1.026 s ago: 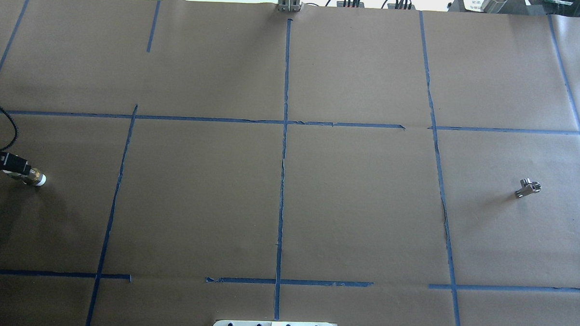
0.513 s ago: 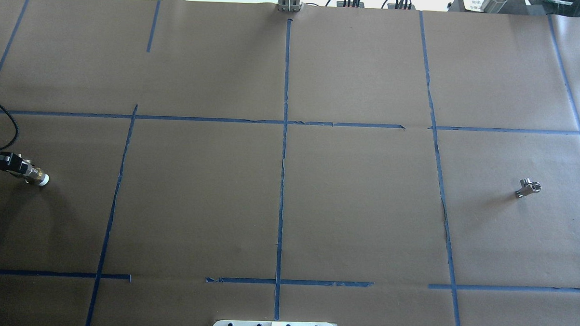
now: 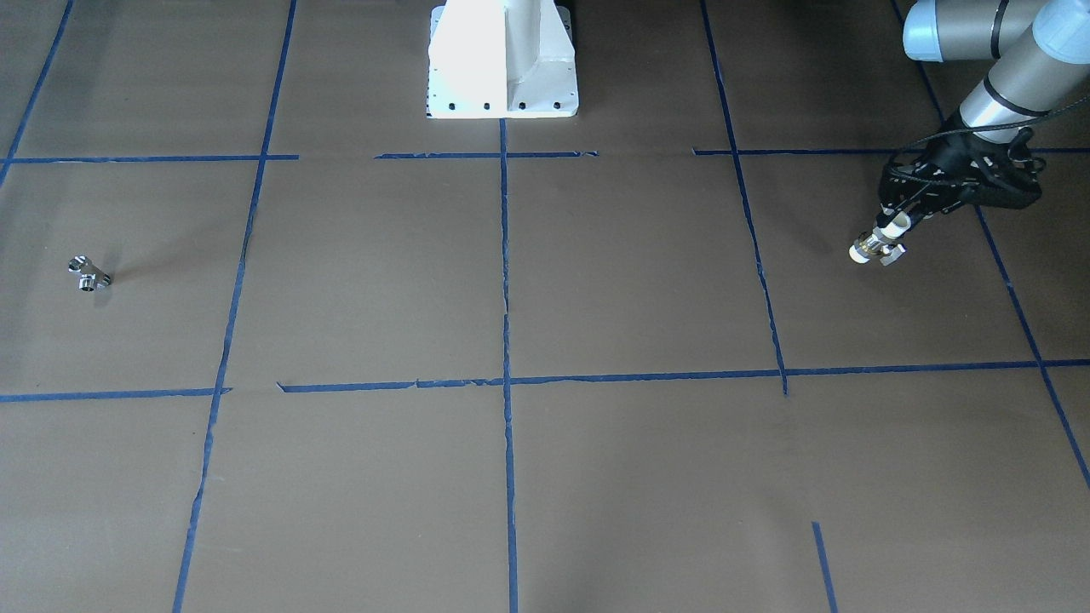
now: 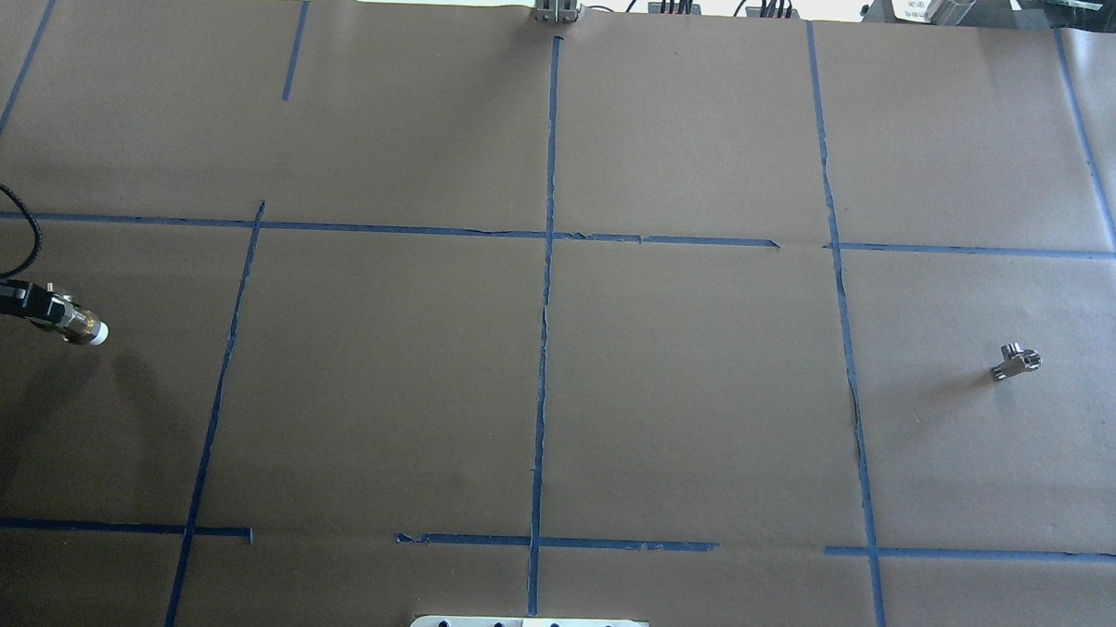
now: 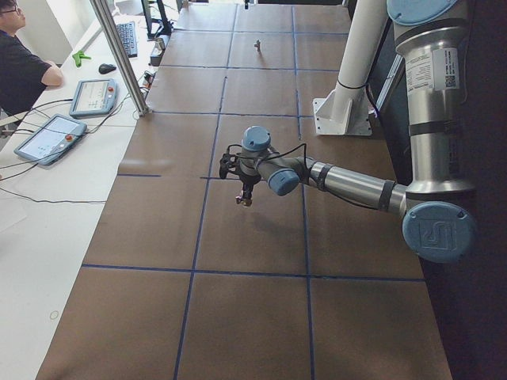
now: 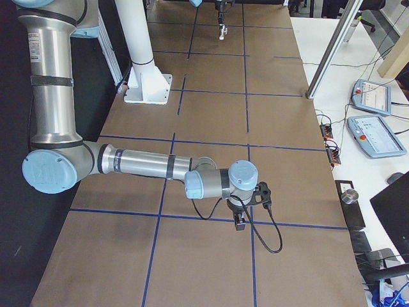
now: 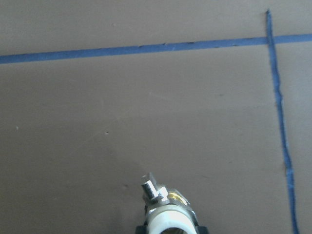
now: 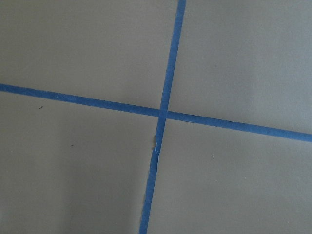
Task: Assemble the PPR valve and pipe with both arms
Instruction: 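Carry the pipe with the left gripper to the table centre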
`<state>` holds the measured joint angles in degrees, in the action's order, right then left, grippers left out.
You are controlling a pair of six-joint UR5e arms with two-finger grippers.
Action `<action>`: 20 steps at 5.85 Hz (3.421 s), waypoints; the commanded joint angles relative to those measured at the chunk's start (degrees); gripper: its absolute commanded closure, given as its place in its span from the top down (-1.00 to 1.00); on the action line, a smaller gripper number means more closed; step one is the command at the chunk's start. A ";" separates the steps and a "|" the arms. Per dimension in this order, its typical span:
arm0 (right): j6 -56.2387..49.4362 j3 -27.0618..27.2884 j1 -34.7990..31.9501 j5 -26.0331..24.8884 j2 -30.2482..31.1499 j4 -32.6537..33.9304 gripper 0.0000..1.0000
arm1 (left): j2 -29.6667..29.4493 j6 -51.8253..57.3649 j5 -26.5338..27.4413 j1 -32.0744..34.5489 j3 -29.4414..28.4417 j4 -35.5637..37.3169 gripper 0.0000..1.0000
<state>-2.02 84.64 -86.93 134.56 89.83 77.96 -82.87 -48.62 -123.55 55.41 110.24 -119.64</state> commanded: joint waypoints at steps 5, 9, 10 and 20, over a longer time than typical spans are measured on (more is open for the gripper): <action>0.00 -0.09 0.00 0.09 -0.01 0.00 1.00 | -40.21 -36.09 12.85 -20.81 1.66 39.83 -1.00; 0.00 0.00 0.00 0.00 -0.01 0.00 1.00 | -60.91 -53.24 21.95 -29.39 -20.48 38.44 -0.98; 0.00 0.00 0.00 0.00 -0.01 0.00 1.00 | -60.66 -53.16 22.04 -30.18 -21.98 37.04 -0.98; 0.00 0.09 0.70 0.09 -0.45 -0.17 1.00 | -52.80 -33.97 18.21 -26.17 -12.05 37.02 1.00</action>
<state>-1.98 84.59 -86.59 134.59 89.44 77.95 -139.53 -87.74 -102.79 27.26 92.88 -83.10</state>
